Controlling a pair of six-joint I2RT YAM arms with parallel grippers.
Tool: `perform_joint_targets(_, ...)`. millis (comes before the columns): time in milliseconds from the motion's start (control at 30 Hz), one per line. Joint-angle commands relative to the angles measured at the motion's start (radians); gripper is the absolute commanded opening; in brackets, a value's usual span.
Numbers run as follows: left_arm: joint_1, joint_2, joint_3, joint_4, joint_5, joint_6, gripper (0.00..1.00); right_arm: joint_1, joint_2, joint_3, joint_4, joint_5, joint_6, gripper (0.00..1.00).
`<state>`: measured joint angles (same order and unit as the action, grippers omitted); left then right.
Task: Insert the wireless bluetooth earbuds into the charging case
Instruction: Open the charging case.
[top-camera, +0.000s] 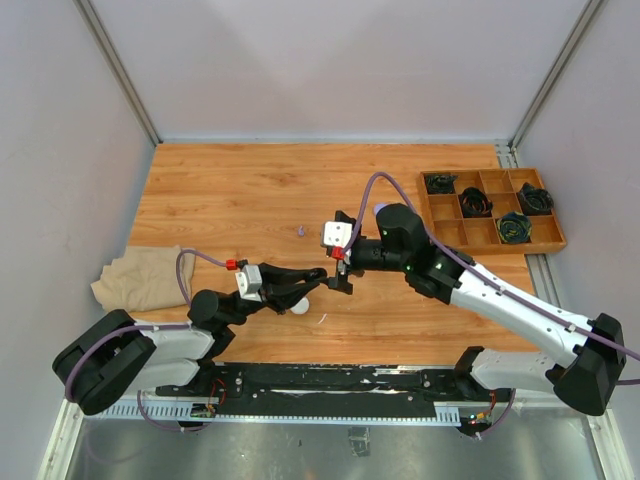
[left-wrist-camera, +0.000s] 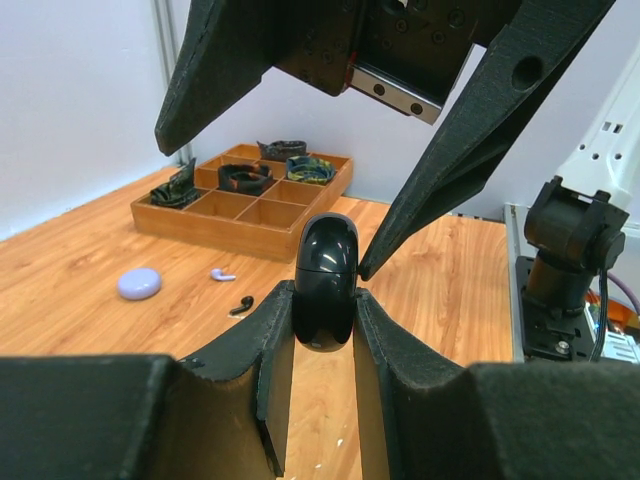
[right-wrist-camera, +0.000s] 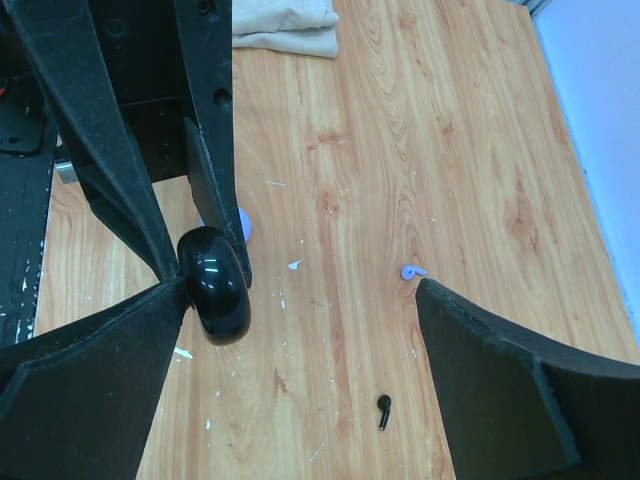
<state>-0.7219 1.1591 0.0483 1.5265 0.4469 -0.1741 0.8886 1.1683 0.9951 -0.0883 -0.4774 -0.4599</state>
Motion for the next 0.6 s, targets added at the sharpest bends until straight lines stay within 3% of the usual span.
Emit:
perform_joint_targets(0,0.004,-0.015,-0.002,0.193,0.017,0.024,0.0,0.018,-0.005,-0.013,-0.008,0.062,-0.043,0.99)
perform_joint_targets(567,0.004,-0.011,0.007,0.149,0.056,0.046,0.0,0.019,-0.075,-0.021,0.017,0.142,-0.055,0.99)
